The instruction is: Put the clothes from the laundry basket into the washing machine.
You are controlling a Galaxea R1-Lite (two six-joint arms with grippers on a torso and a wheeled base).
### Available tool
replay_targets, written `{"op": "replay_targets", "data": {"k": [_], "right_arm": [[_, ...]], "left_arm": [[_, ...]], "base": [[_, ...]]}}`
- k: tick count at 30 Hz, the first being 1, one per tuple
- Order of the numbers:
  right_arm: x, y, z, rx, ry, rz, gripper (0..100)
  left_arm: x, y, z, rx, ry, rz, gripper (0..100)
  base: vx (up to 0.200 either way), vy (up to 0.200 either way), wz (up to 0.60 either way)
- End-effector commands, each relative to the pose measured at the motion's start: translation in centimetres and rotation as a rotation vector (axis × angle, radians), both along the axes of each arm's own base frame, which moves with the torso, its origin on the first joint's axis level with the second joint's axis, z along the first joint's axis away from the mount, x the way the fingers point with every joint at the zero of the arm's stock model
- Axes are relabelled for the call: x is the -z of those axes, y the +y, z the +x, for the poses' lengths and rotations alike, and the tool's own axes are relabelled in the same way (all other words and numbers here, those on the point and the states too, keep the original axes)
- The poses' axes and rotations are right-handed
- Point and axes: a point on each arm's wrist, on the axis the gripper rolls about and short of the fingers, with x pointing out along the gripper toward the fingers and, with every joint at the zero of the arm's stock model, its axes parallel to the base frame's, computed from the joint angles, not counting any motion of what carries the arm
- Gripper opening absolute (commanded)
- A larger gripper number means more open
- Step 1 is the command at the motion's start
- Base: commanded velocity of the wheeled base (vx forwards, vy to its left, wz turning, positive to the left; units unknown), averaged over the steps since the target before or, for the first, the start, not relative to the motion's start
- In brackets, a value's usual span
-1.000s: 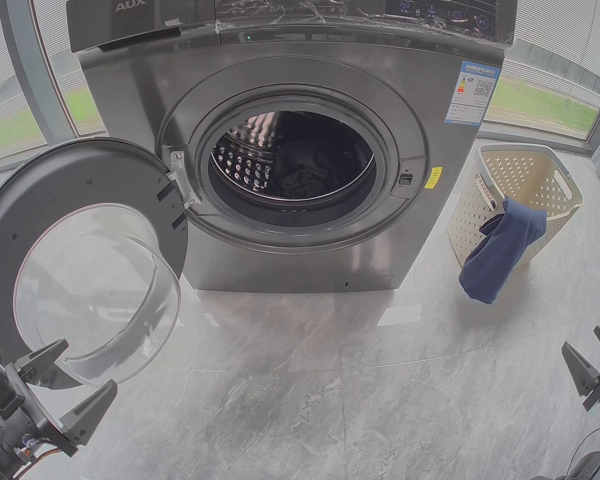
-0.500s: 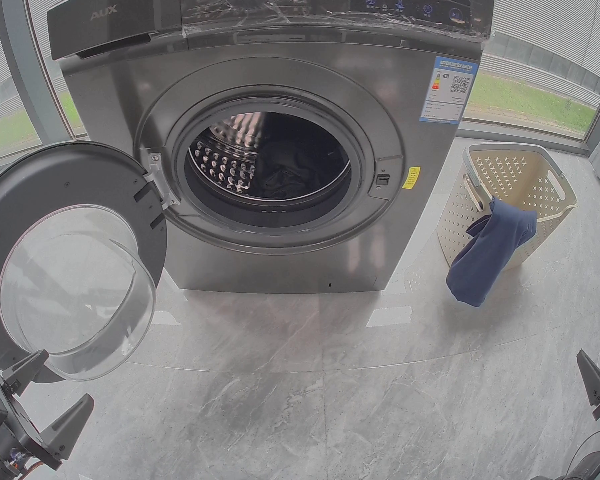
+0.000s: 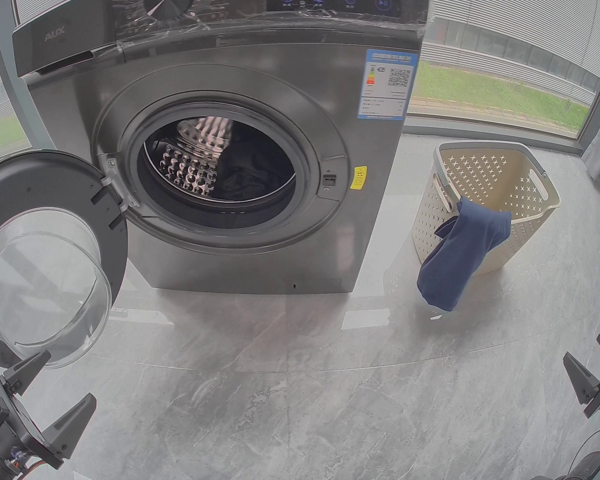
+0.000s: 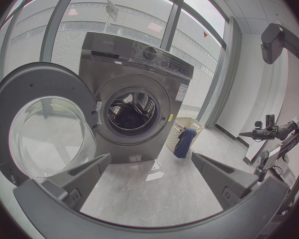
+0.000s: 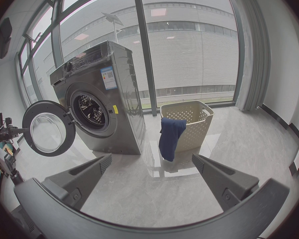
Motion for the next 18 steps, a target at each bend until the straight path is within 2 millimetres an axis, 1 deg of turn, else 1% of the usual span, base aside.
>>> {"op": "replay_targets", "data": {"k": [1,9,18], "right_arm": [[-0.3,0.3,1.3,-0.004,0.066,-0.015,100],[-1.0,0.7,2.7,-0.008,0.105,-0.022,100],[-0.6,0.8,2.7,-0.03,0.128,-0.023,100]], "left_arm": [[0.1,-0.1,0.2,-0.001,0.013,0.007,100],[0.0,-0.1,0.2,-0.004,0.012,-0.002,100],[0.3,0.0,-0.1,0.0,0.024,-0.028,100]], "base": [[0.0,-0.2,0.0],[0.0,-0.2,0.0],[0.0,0.0,0.0]]}}
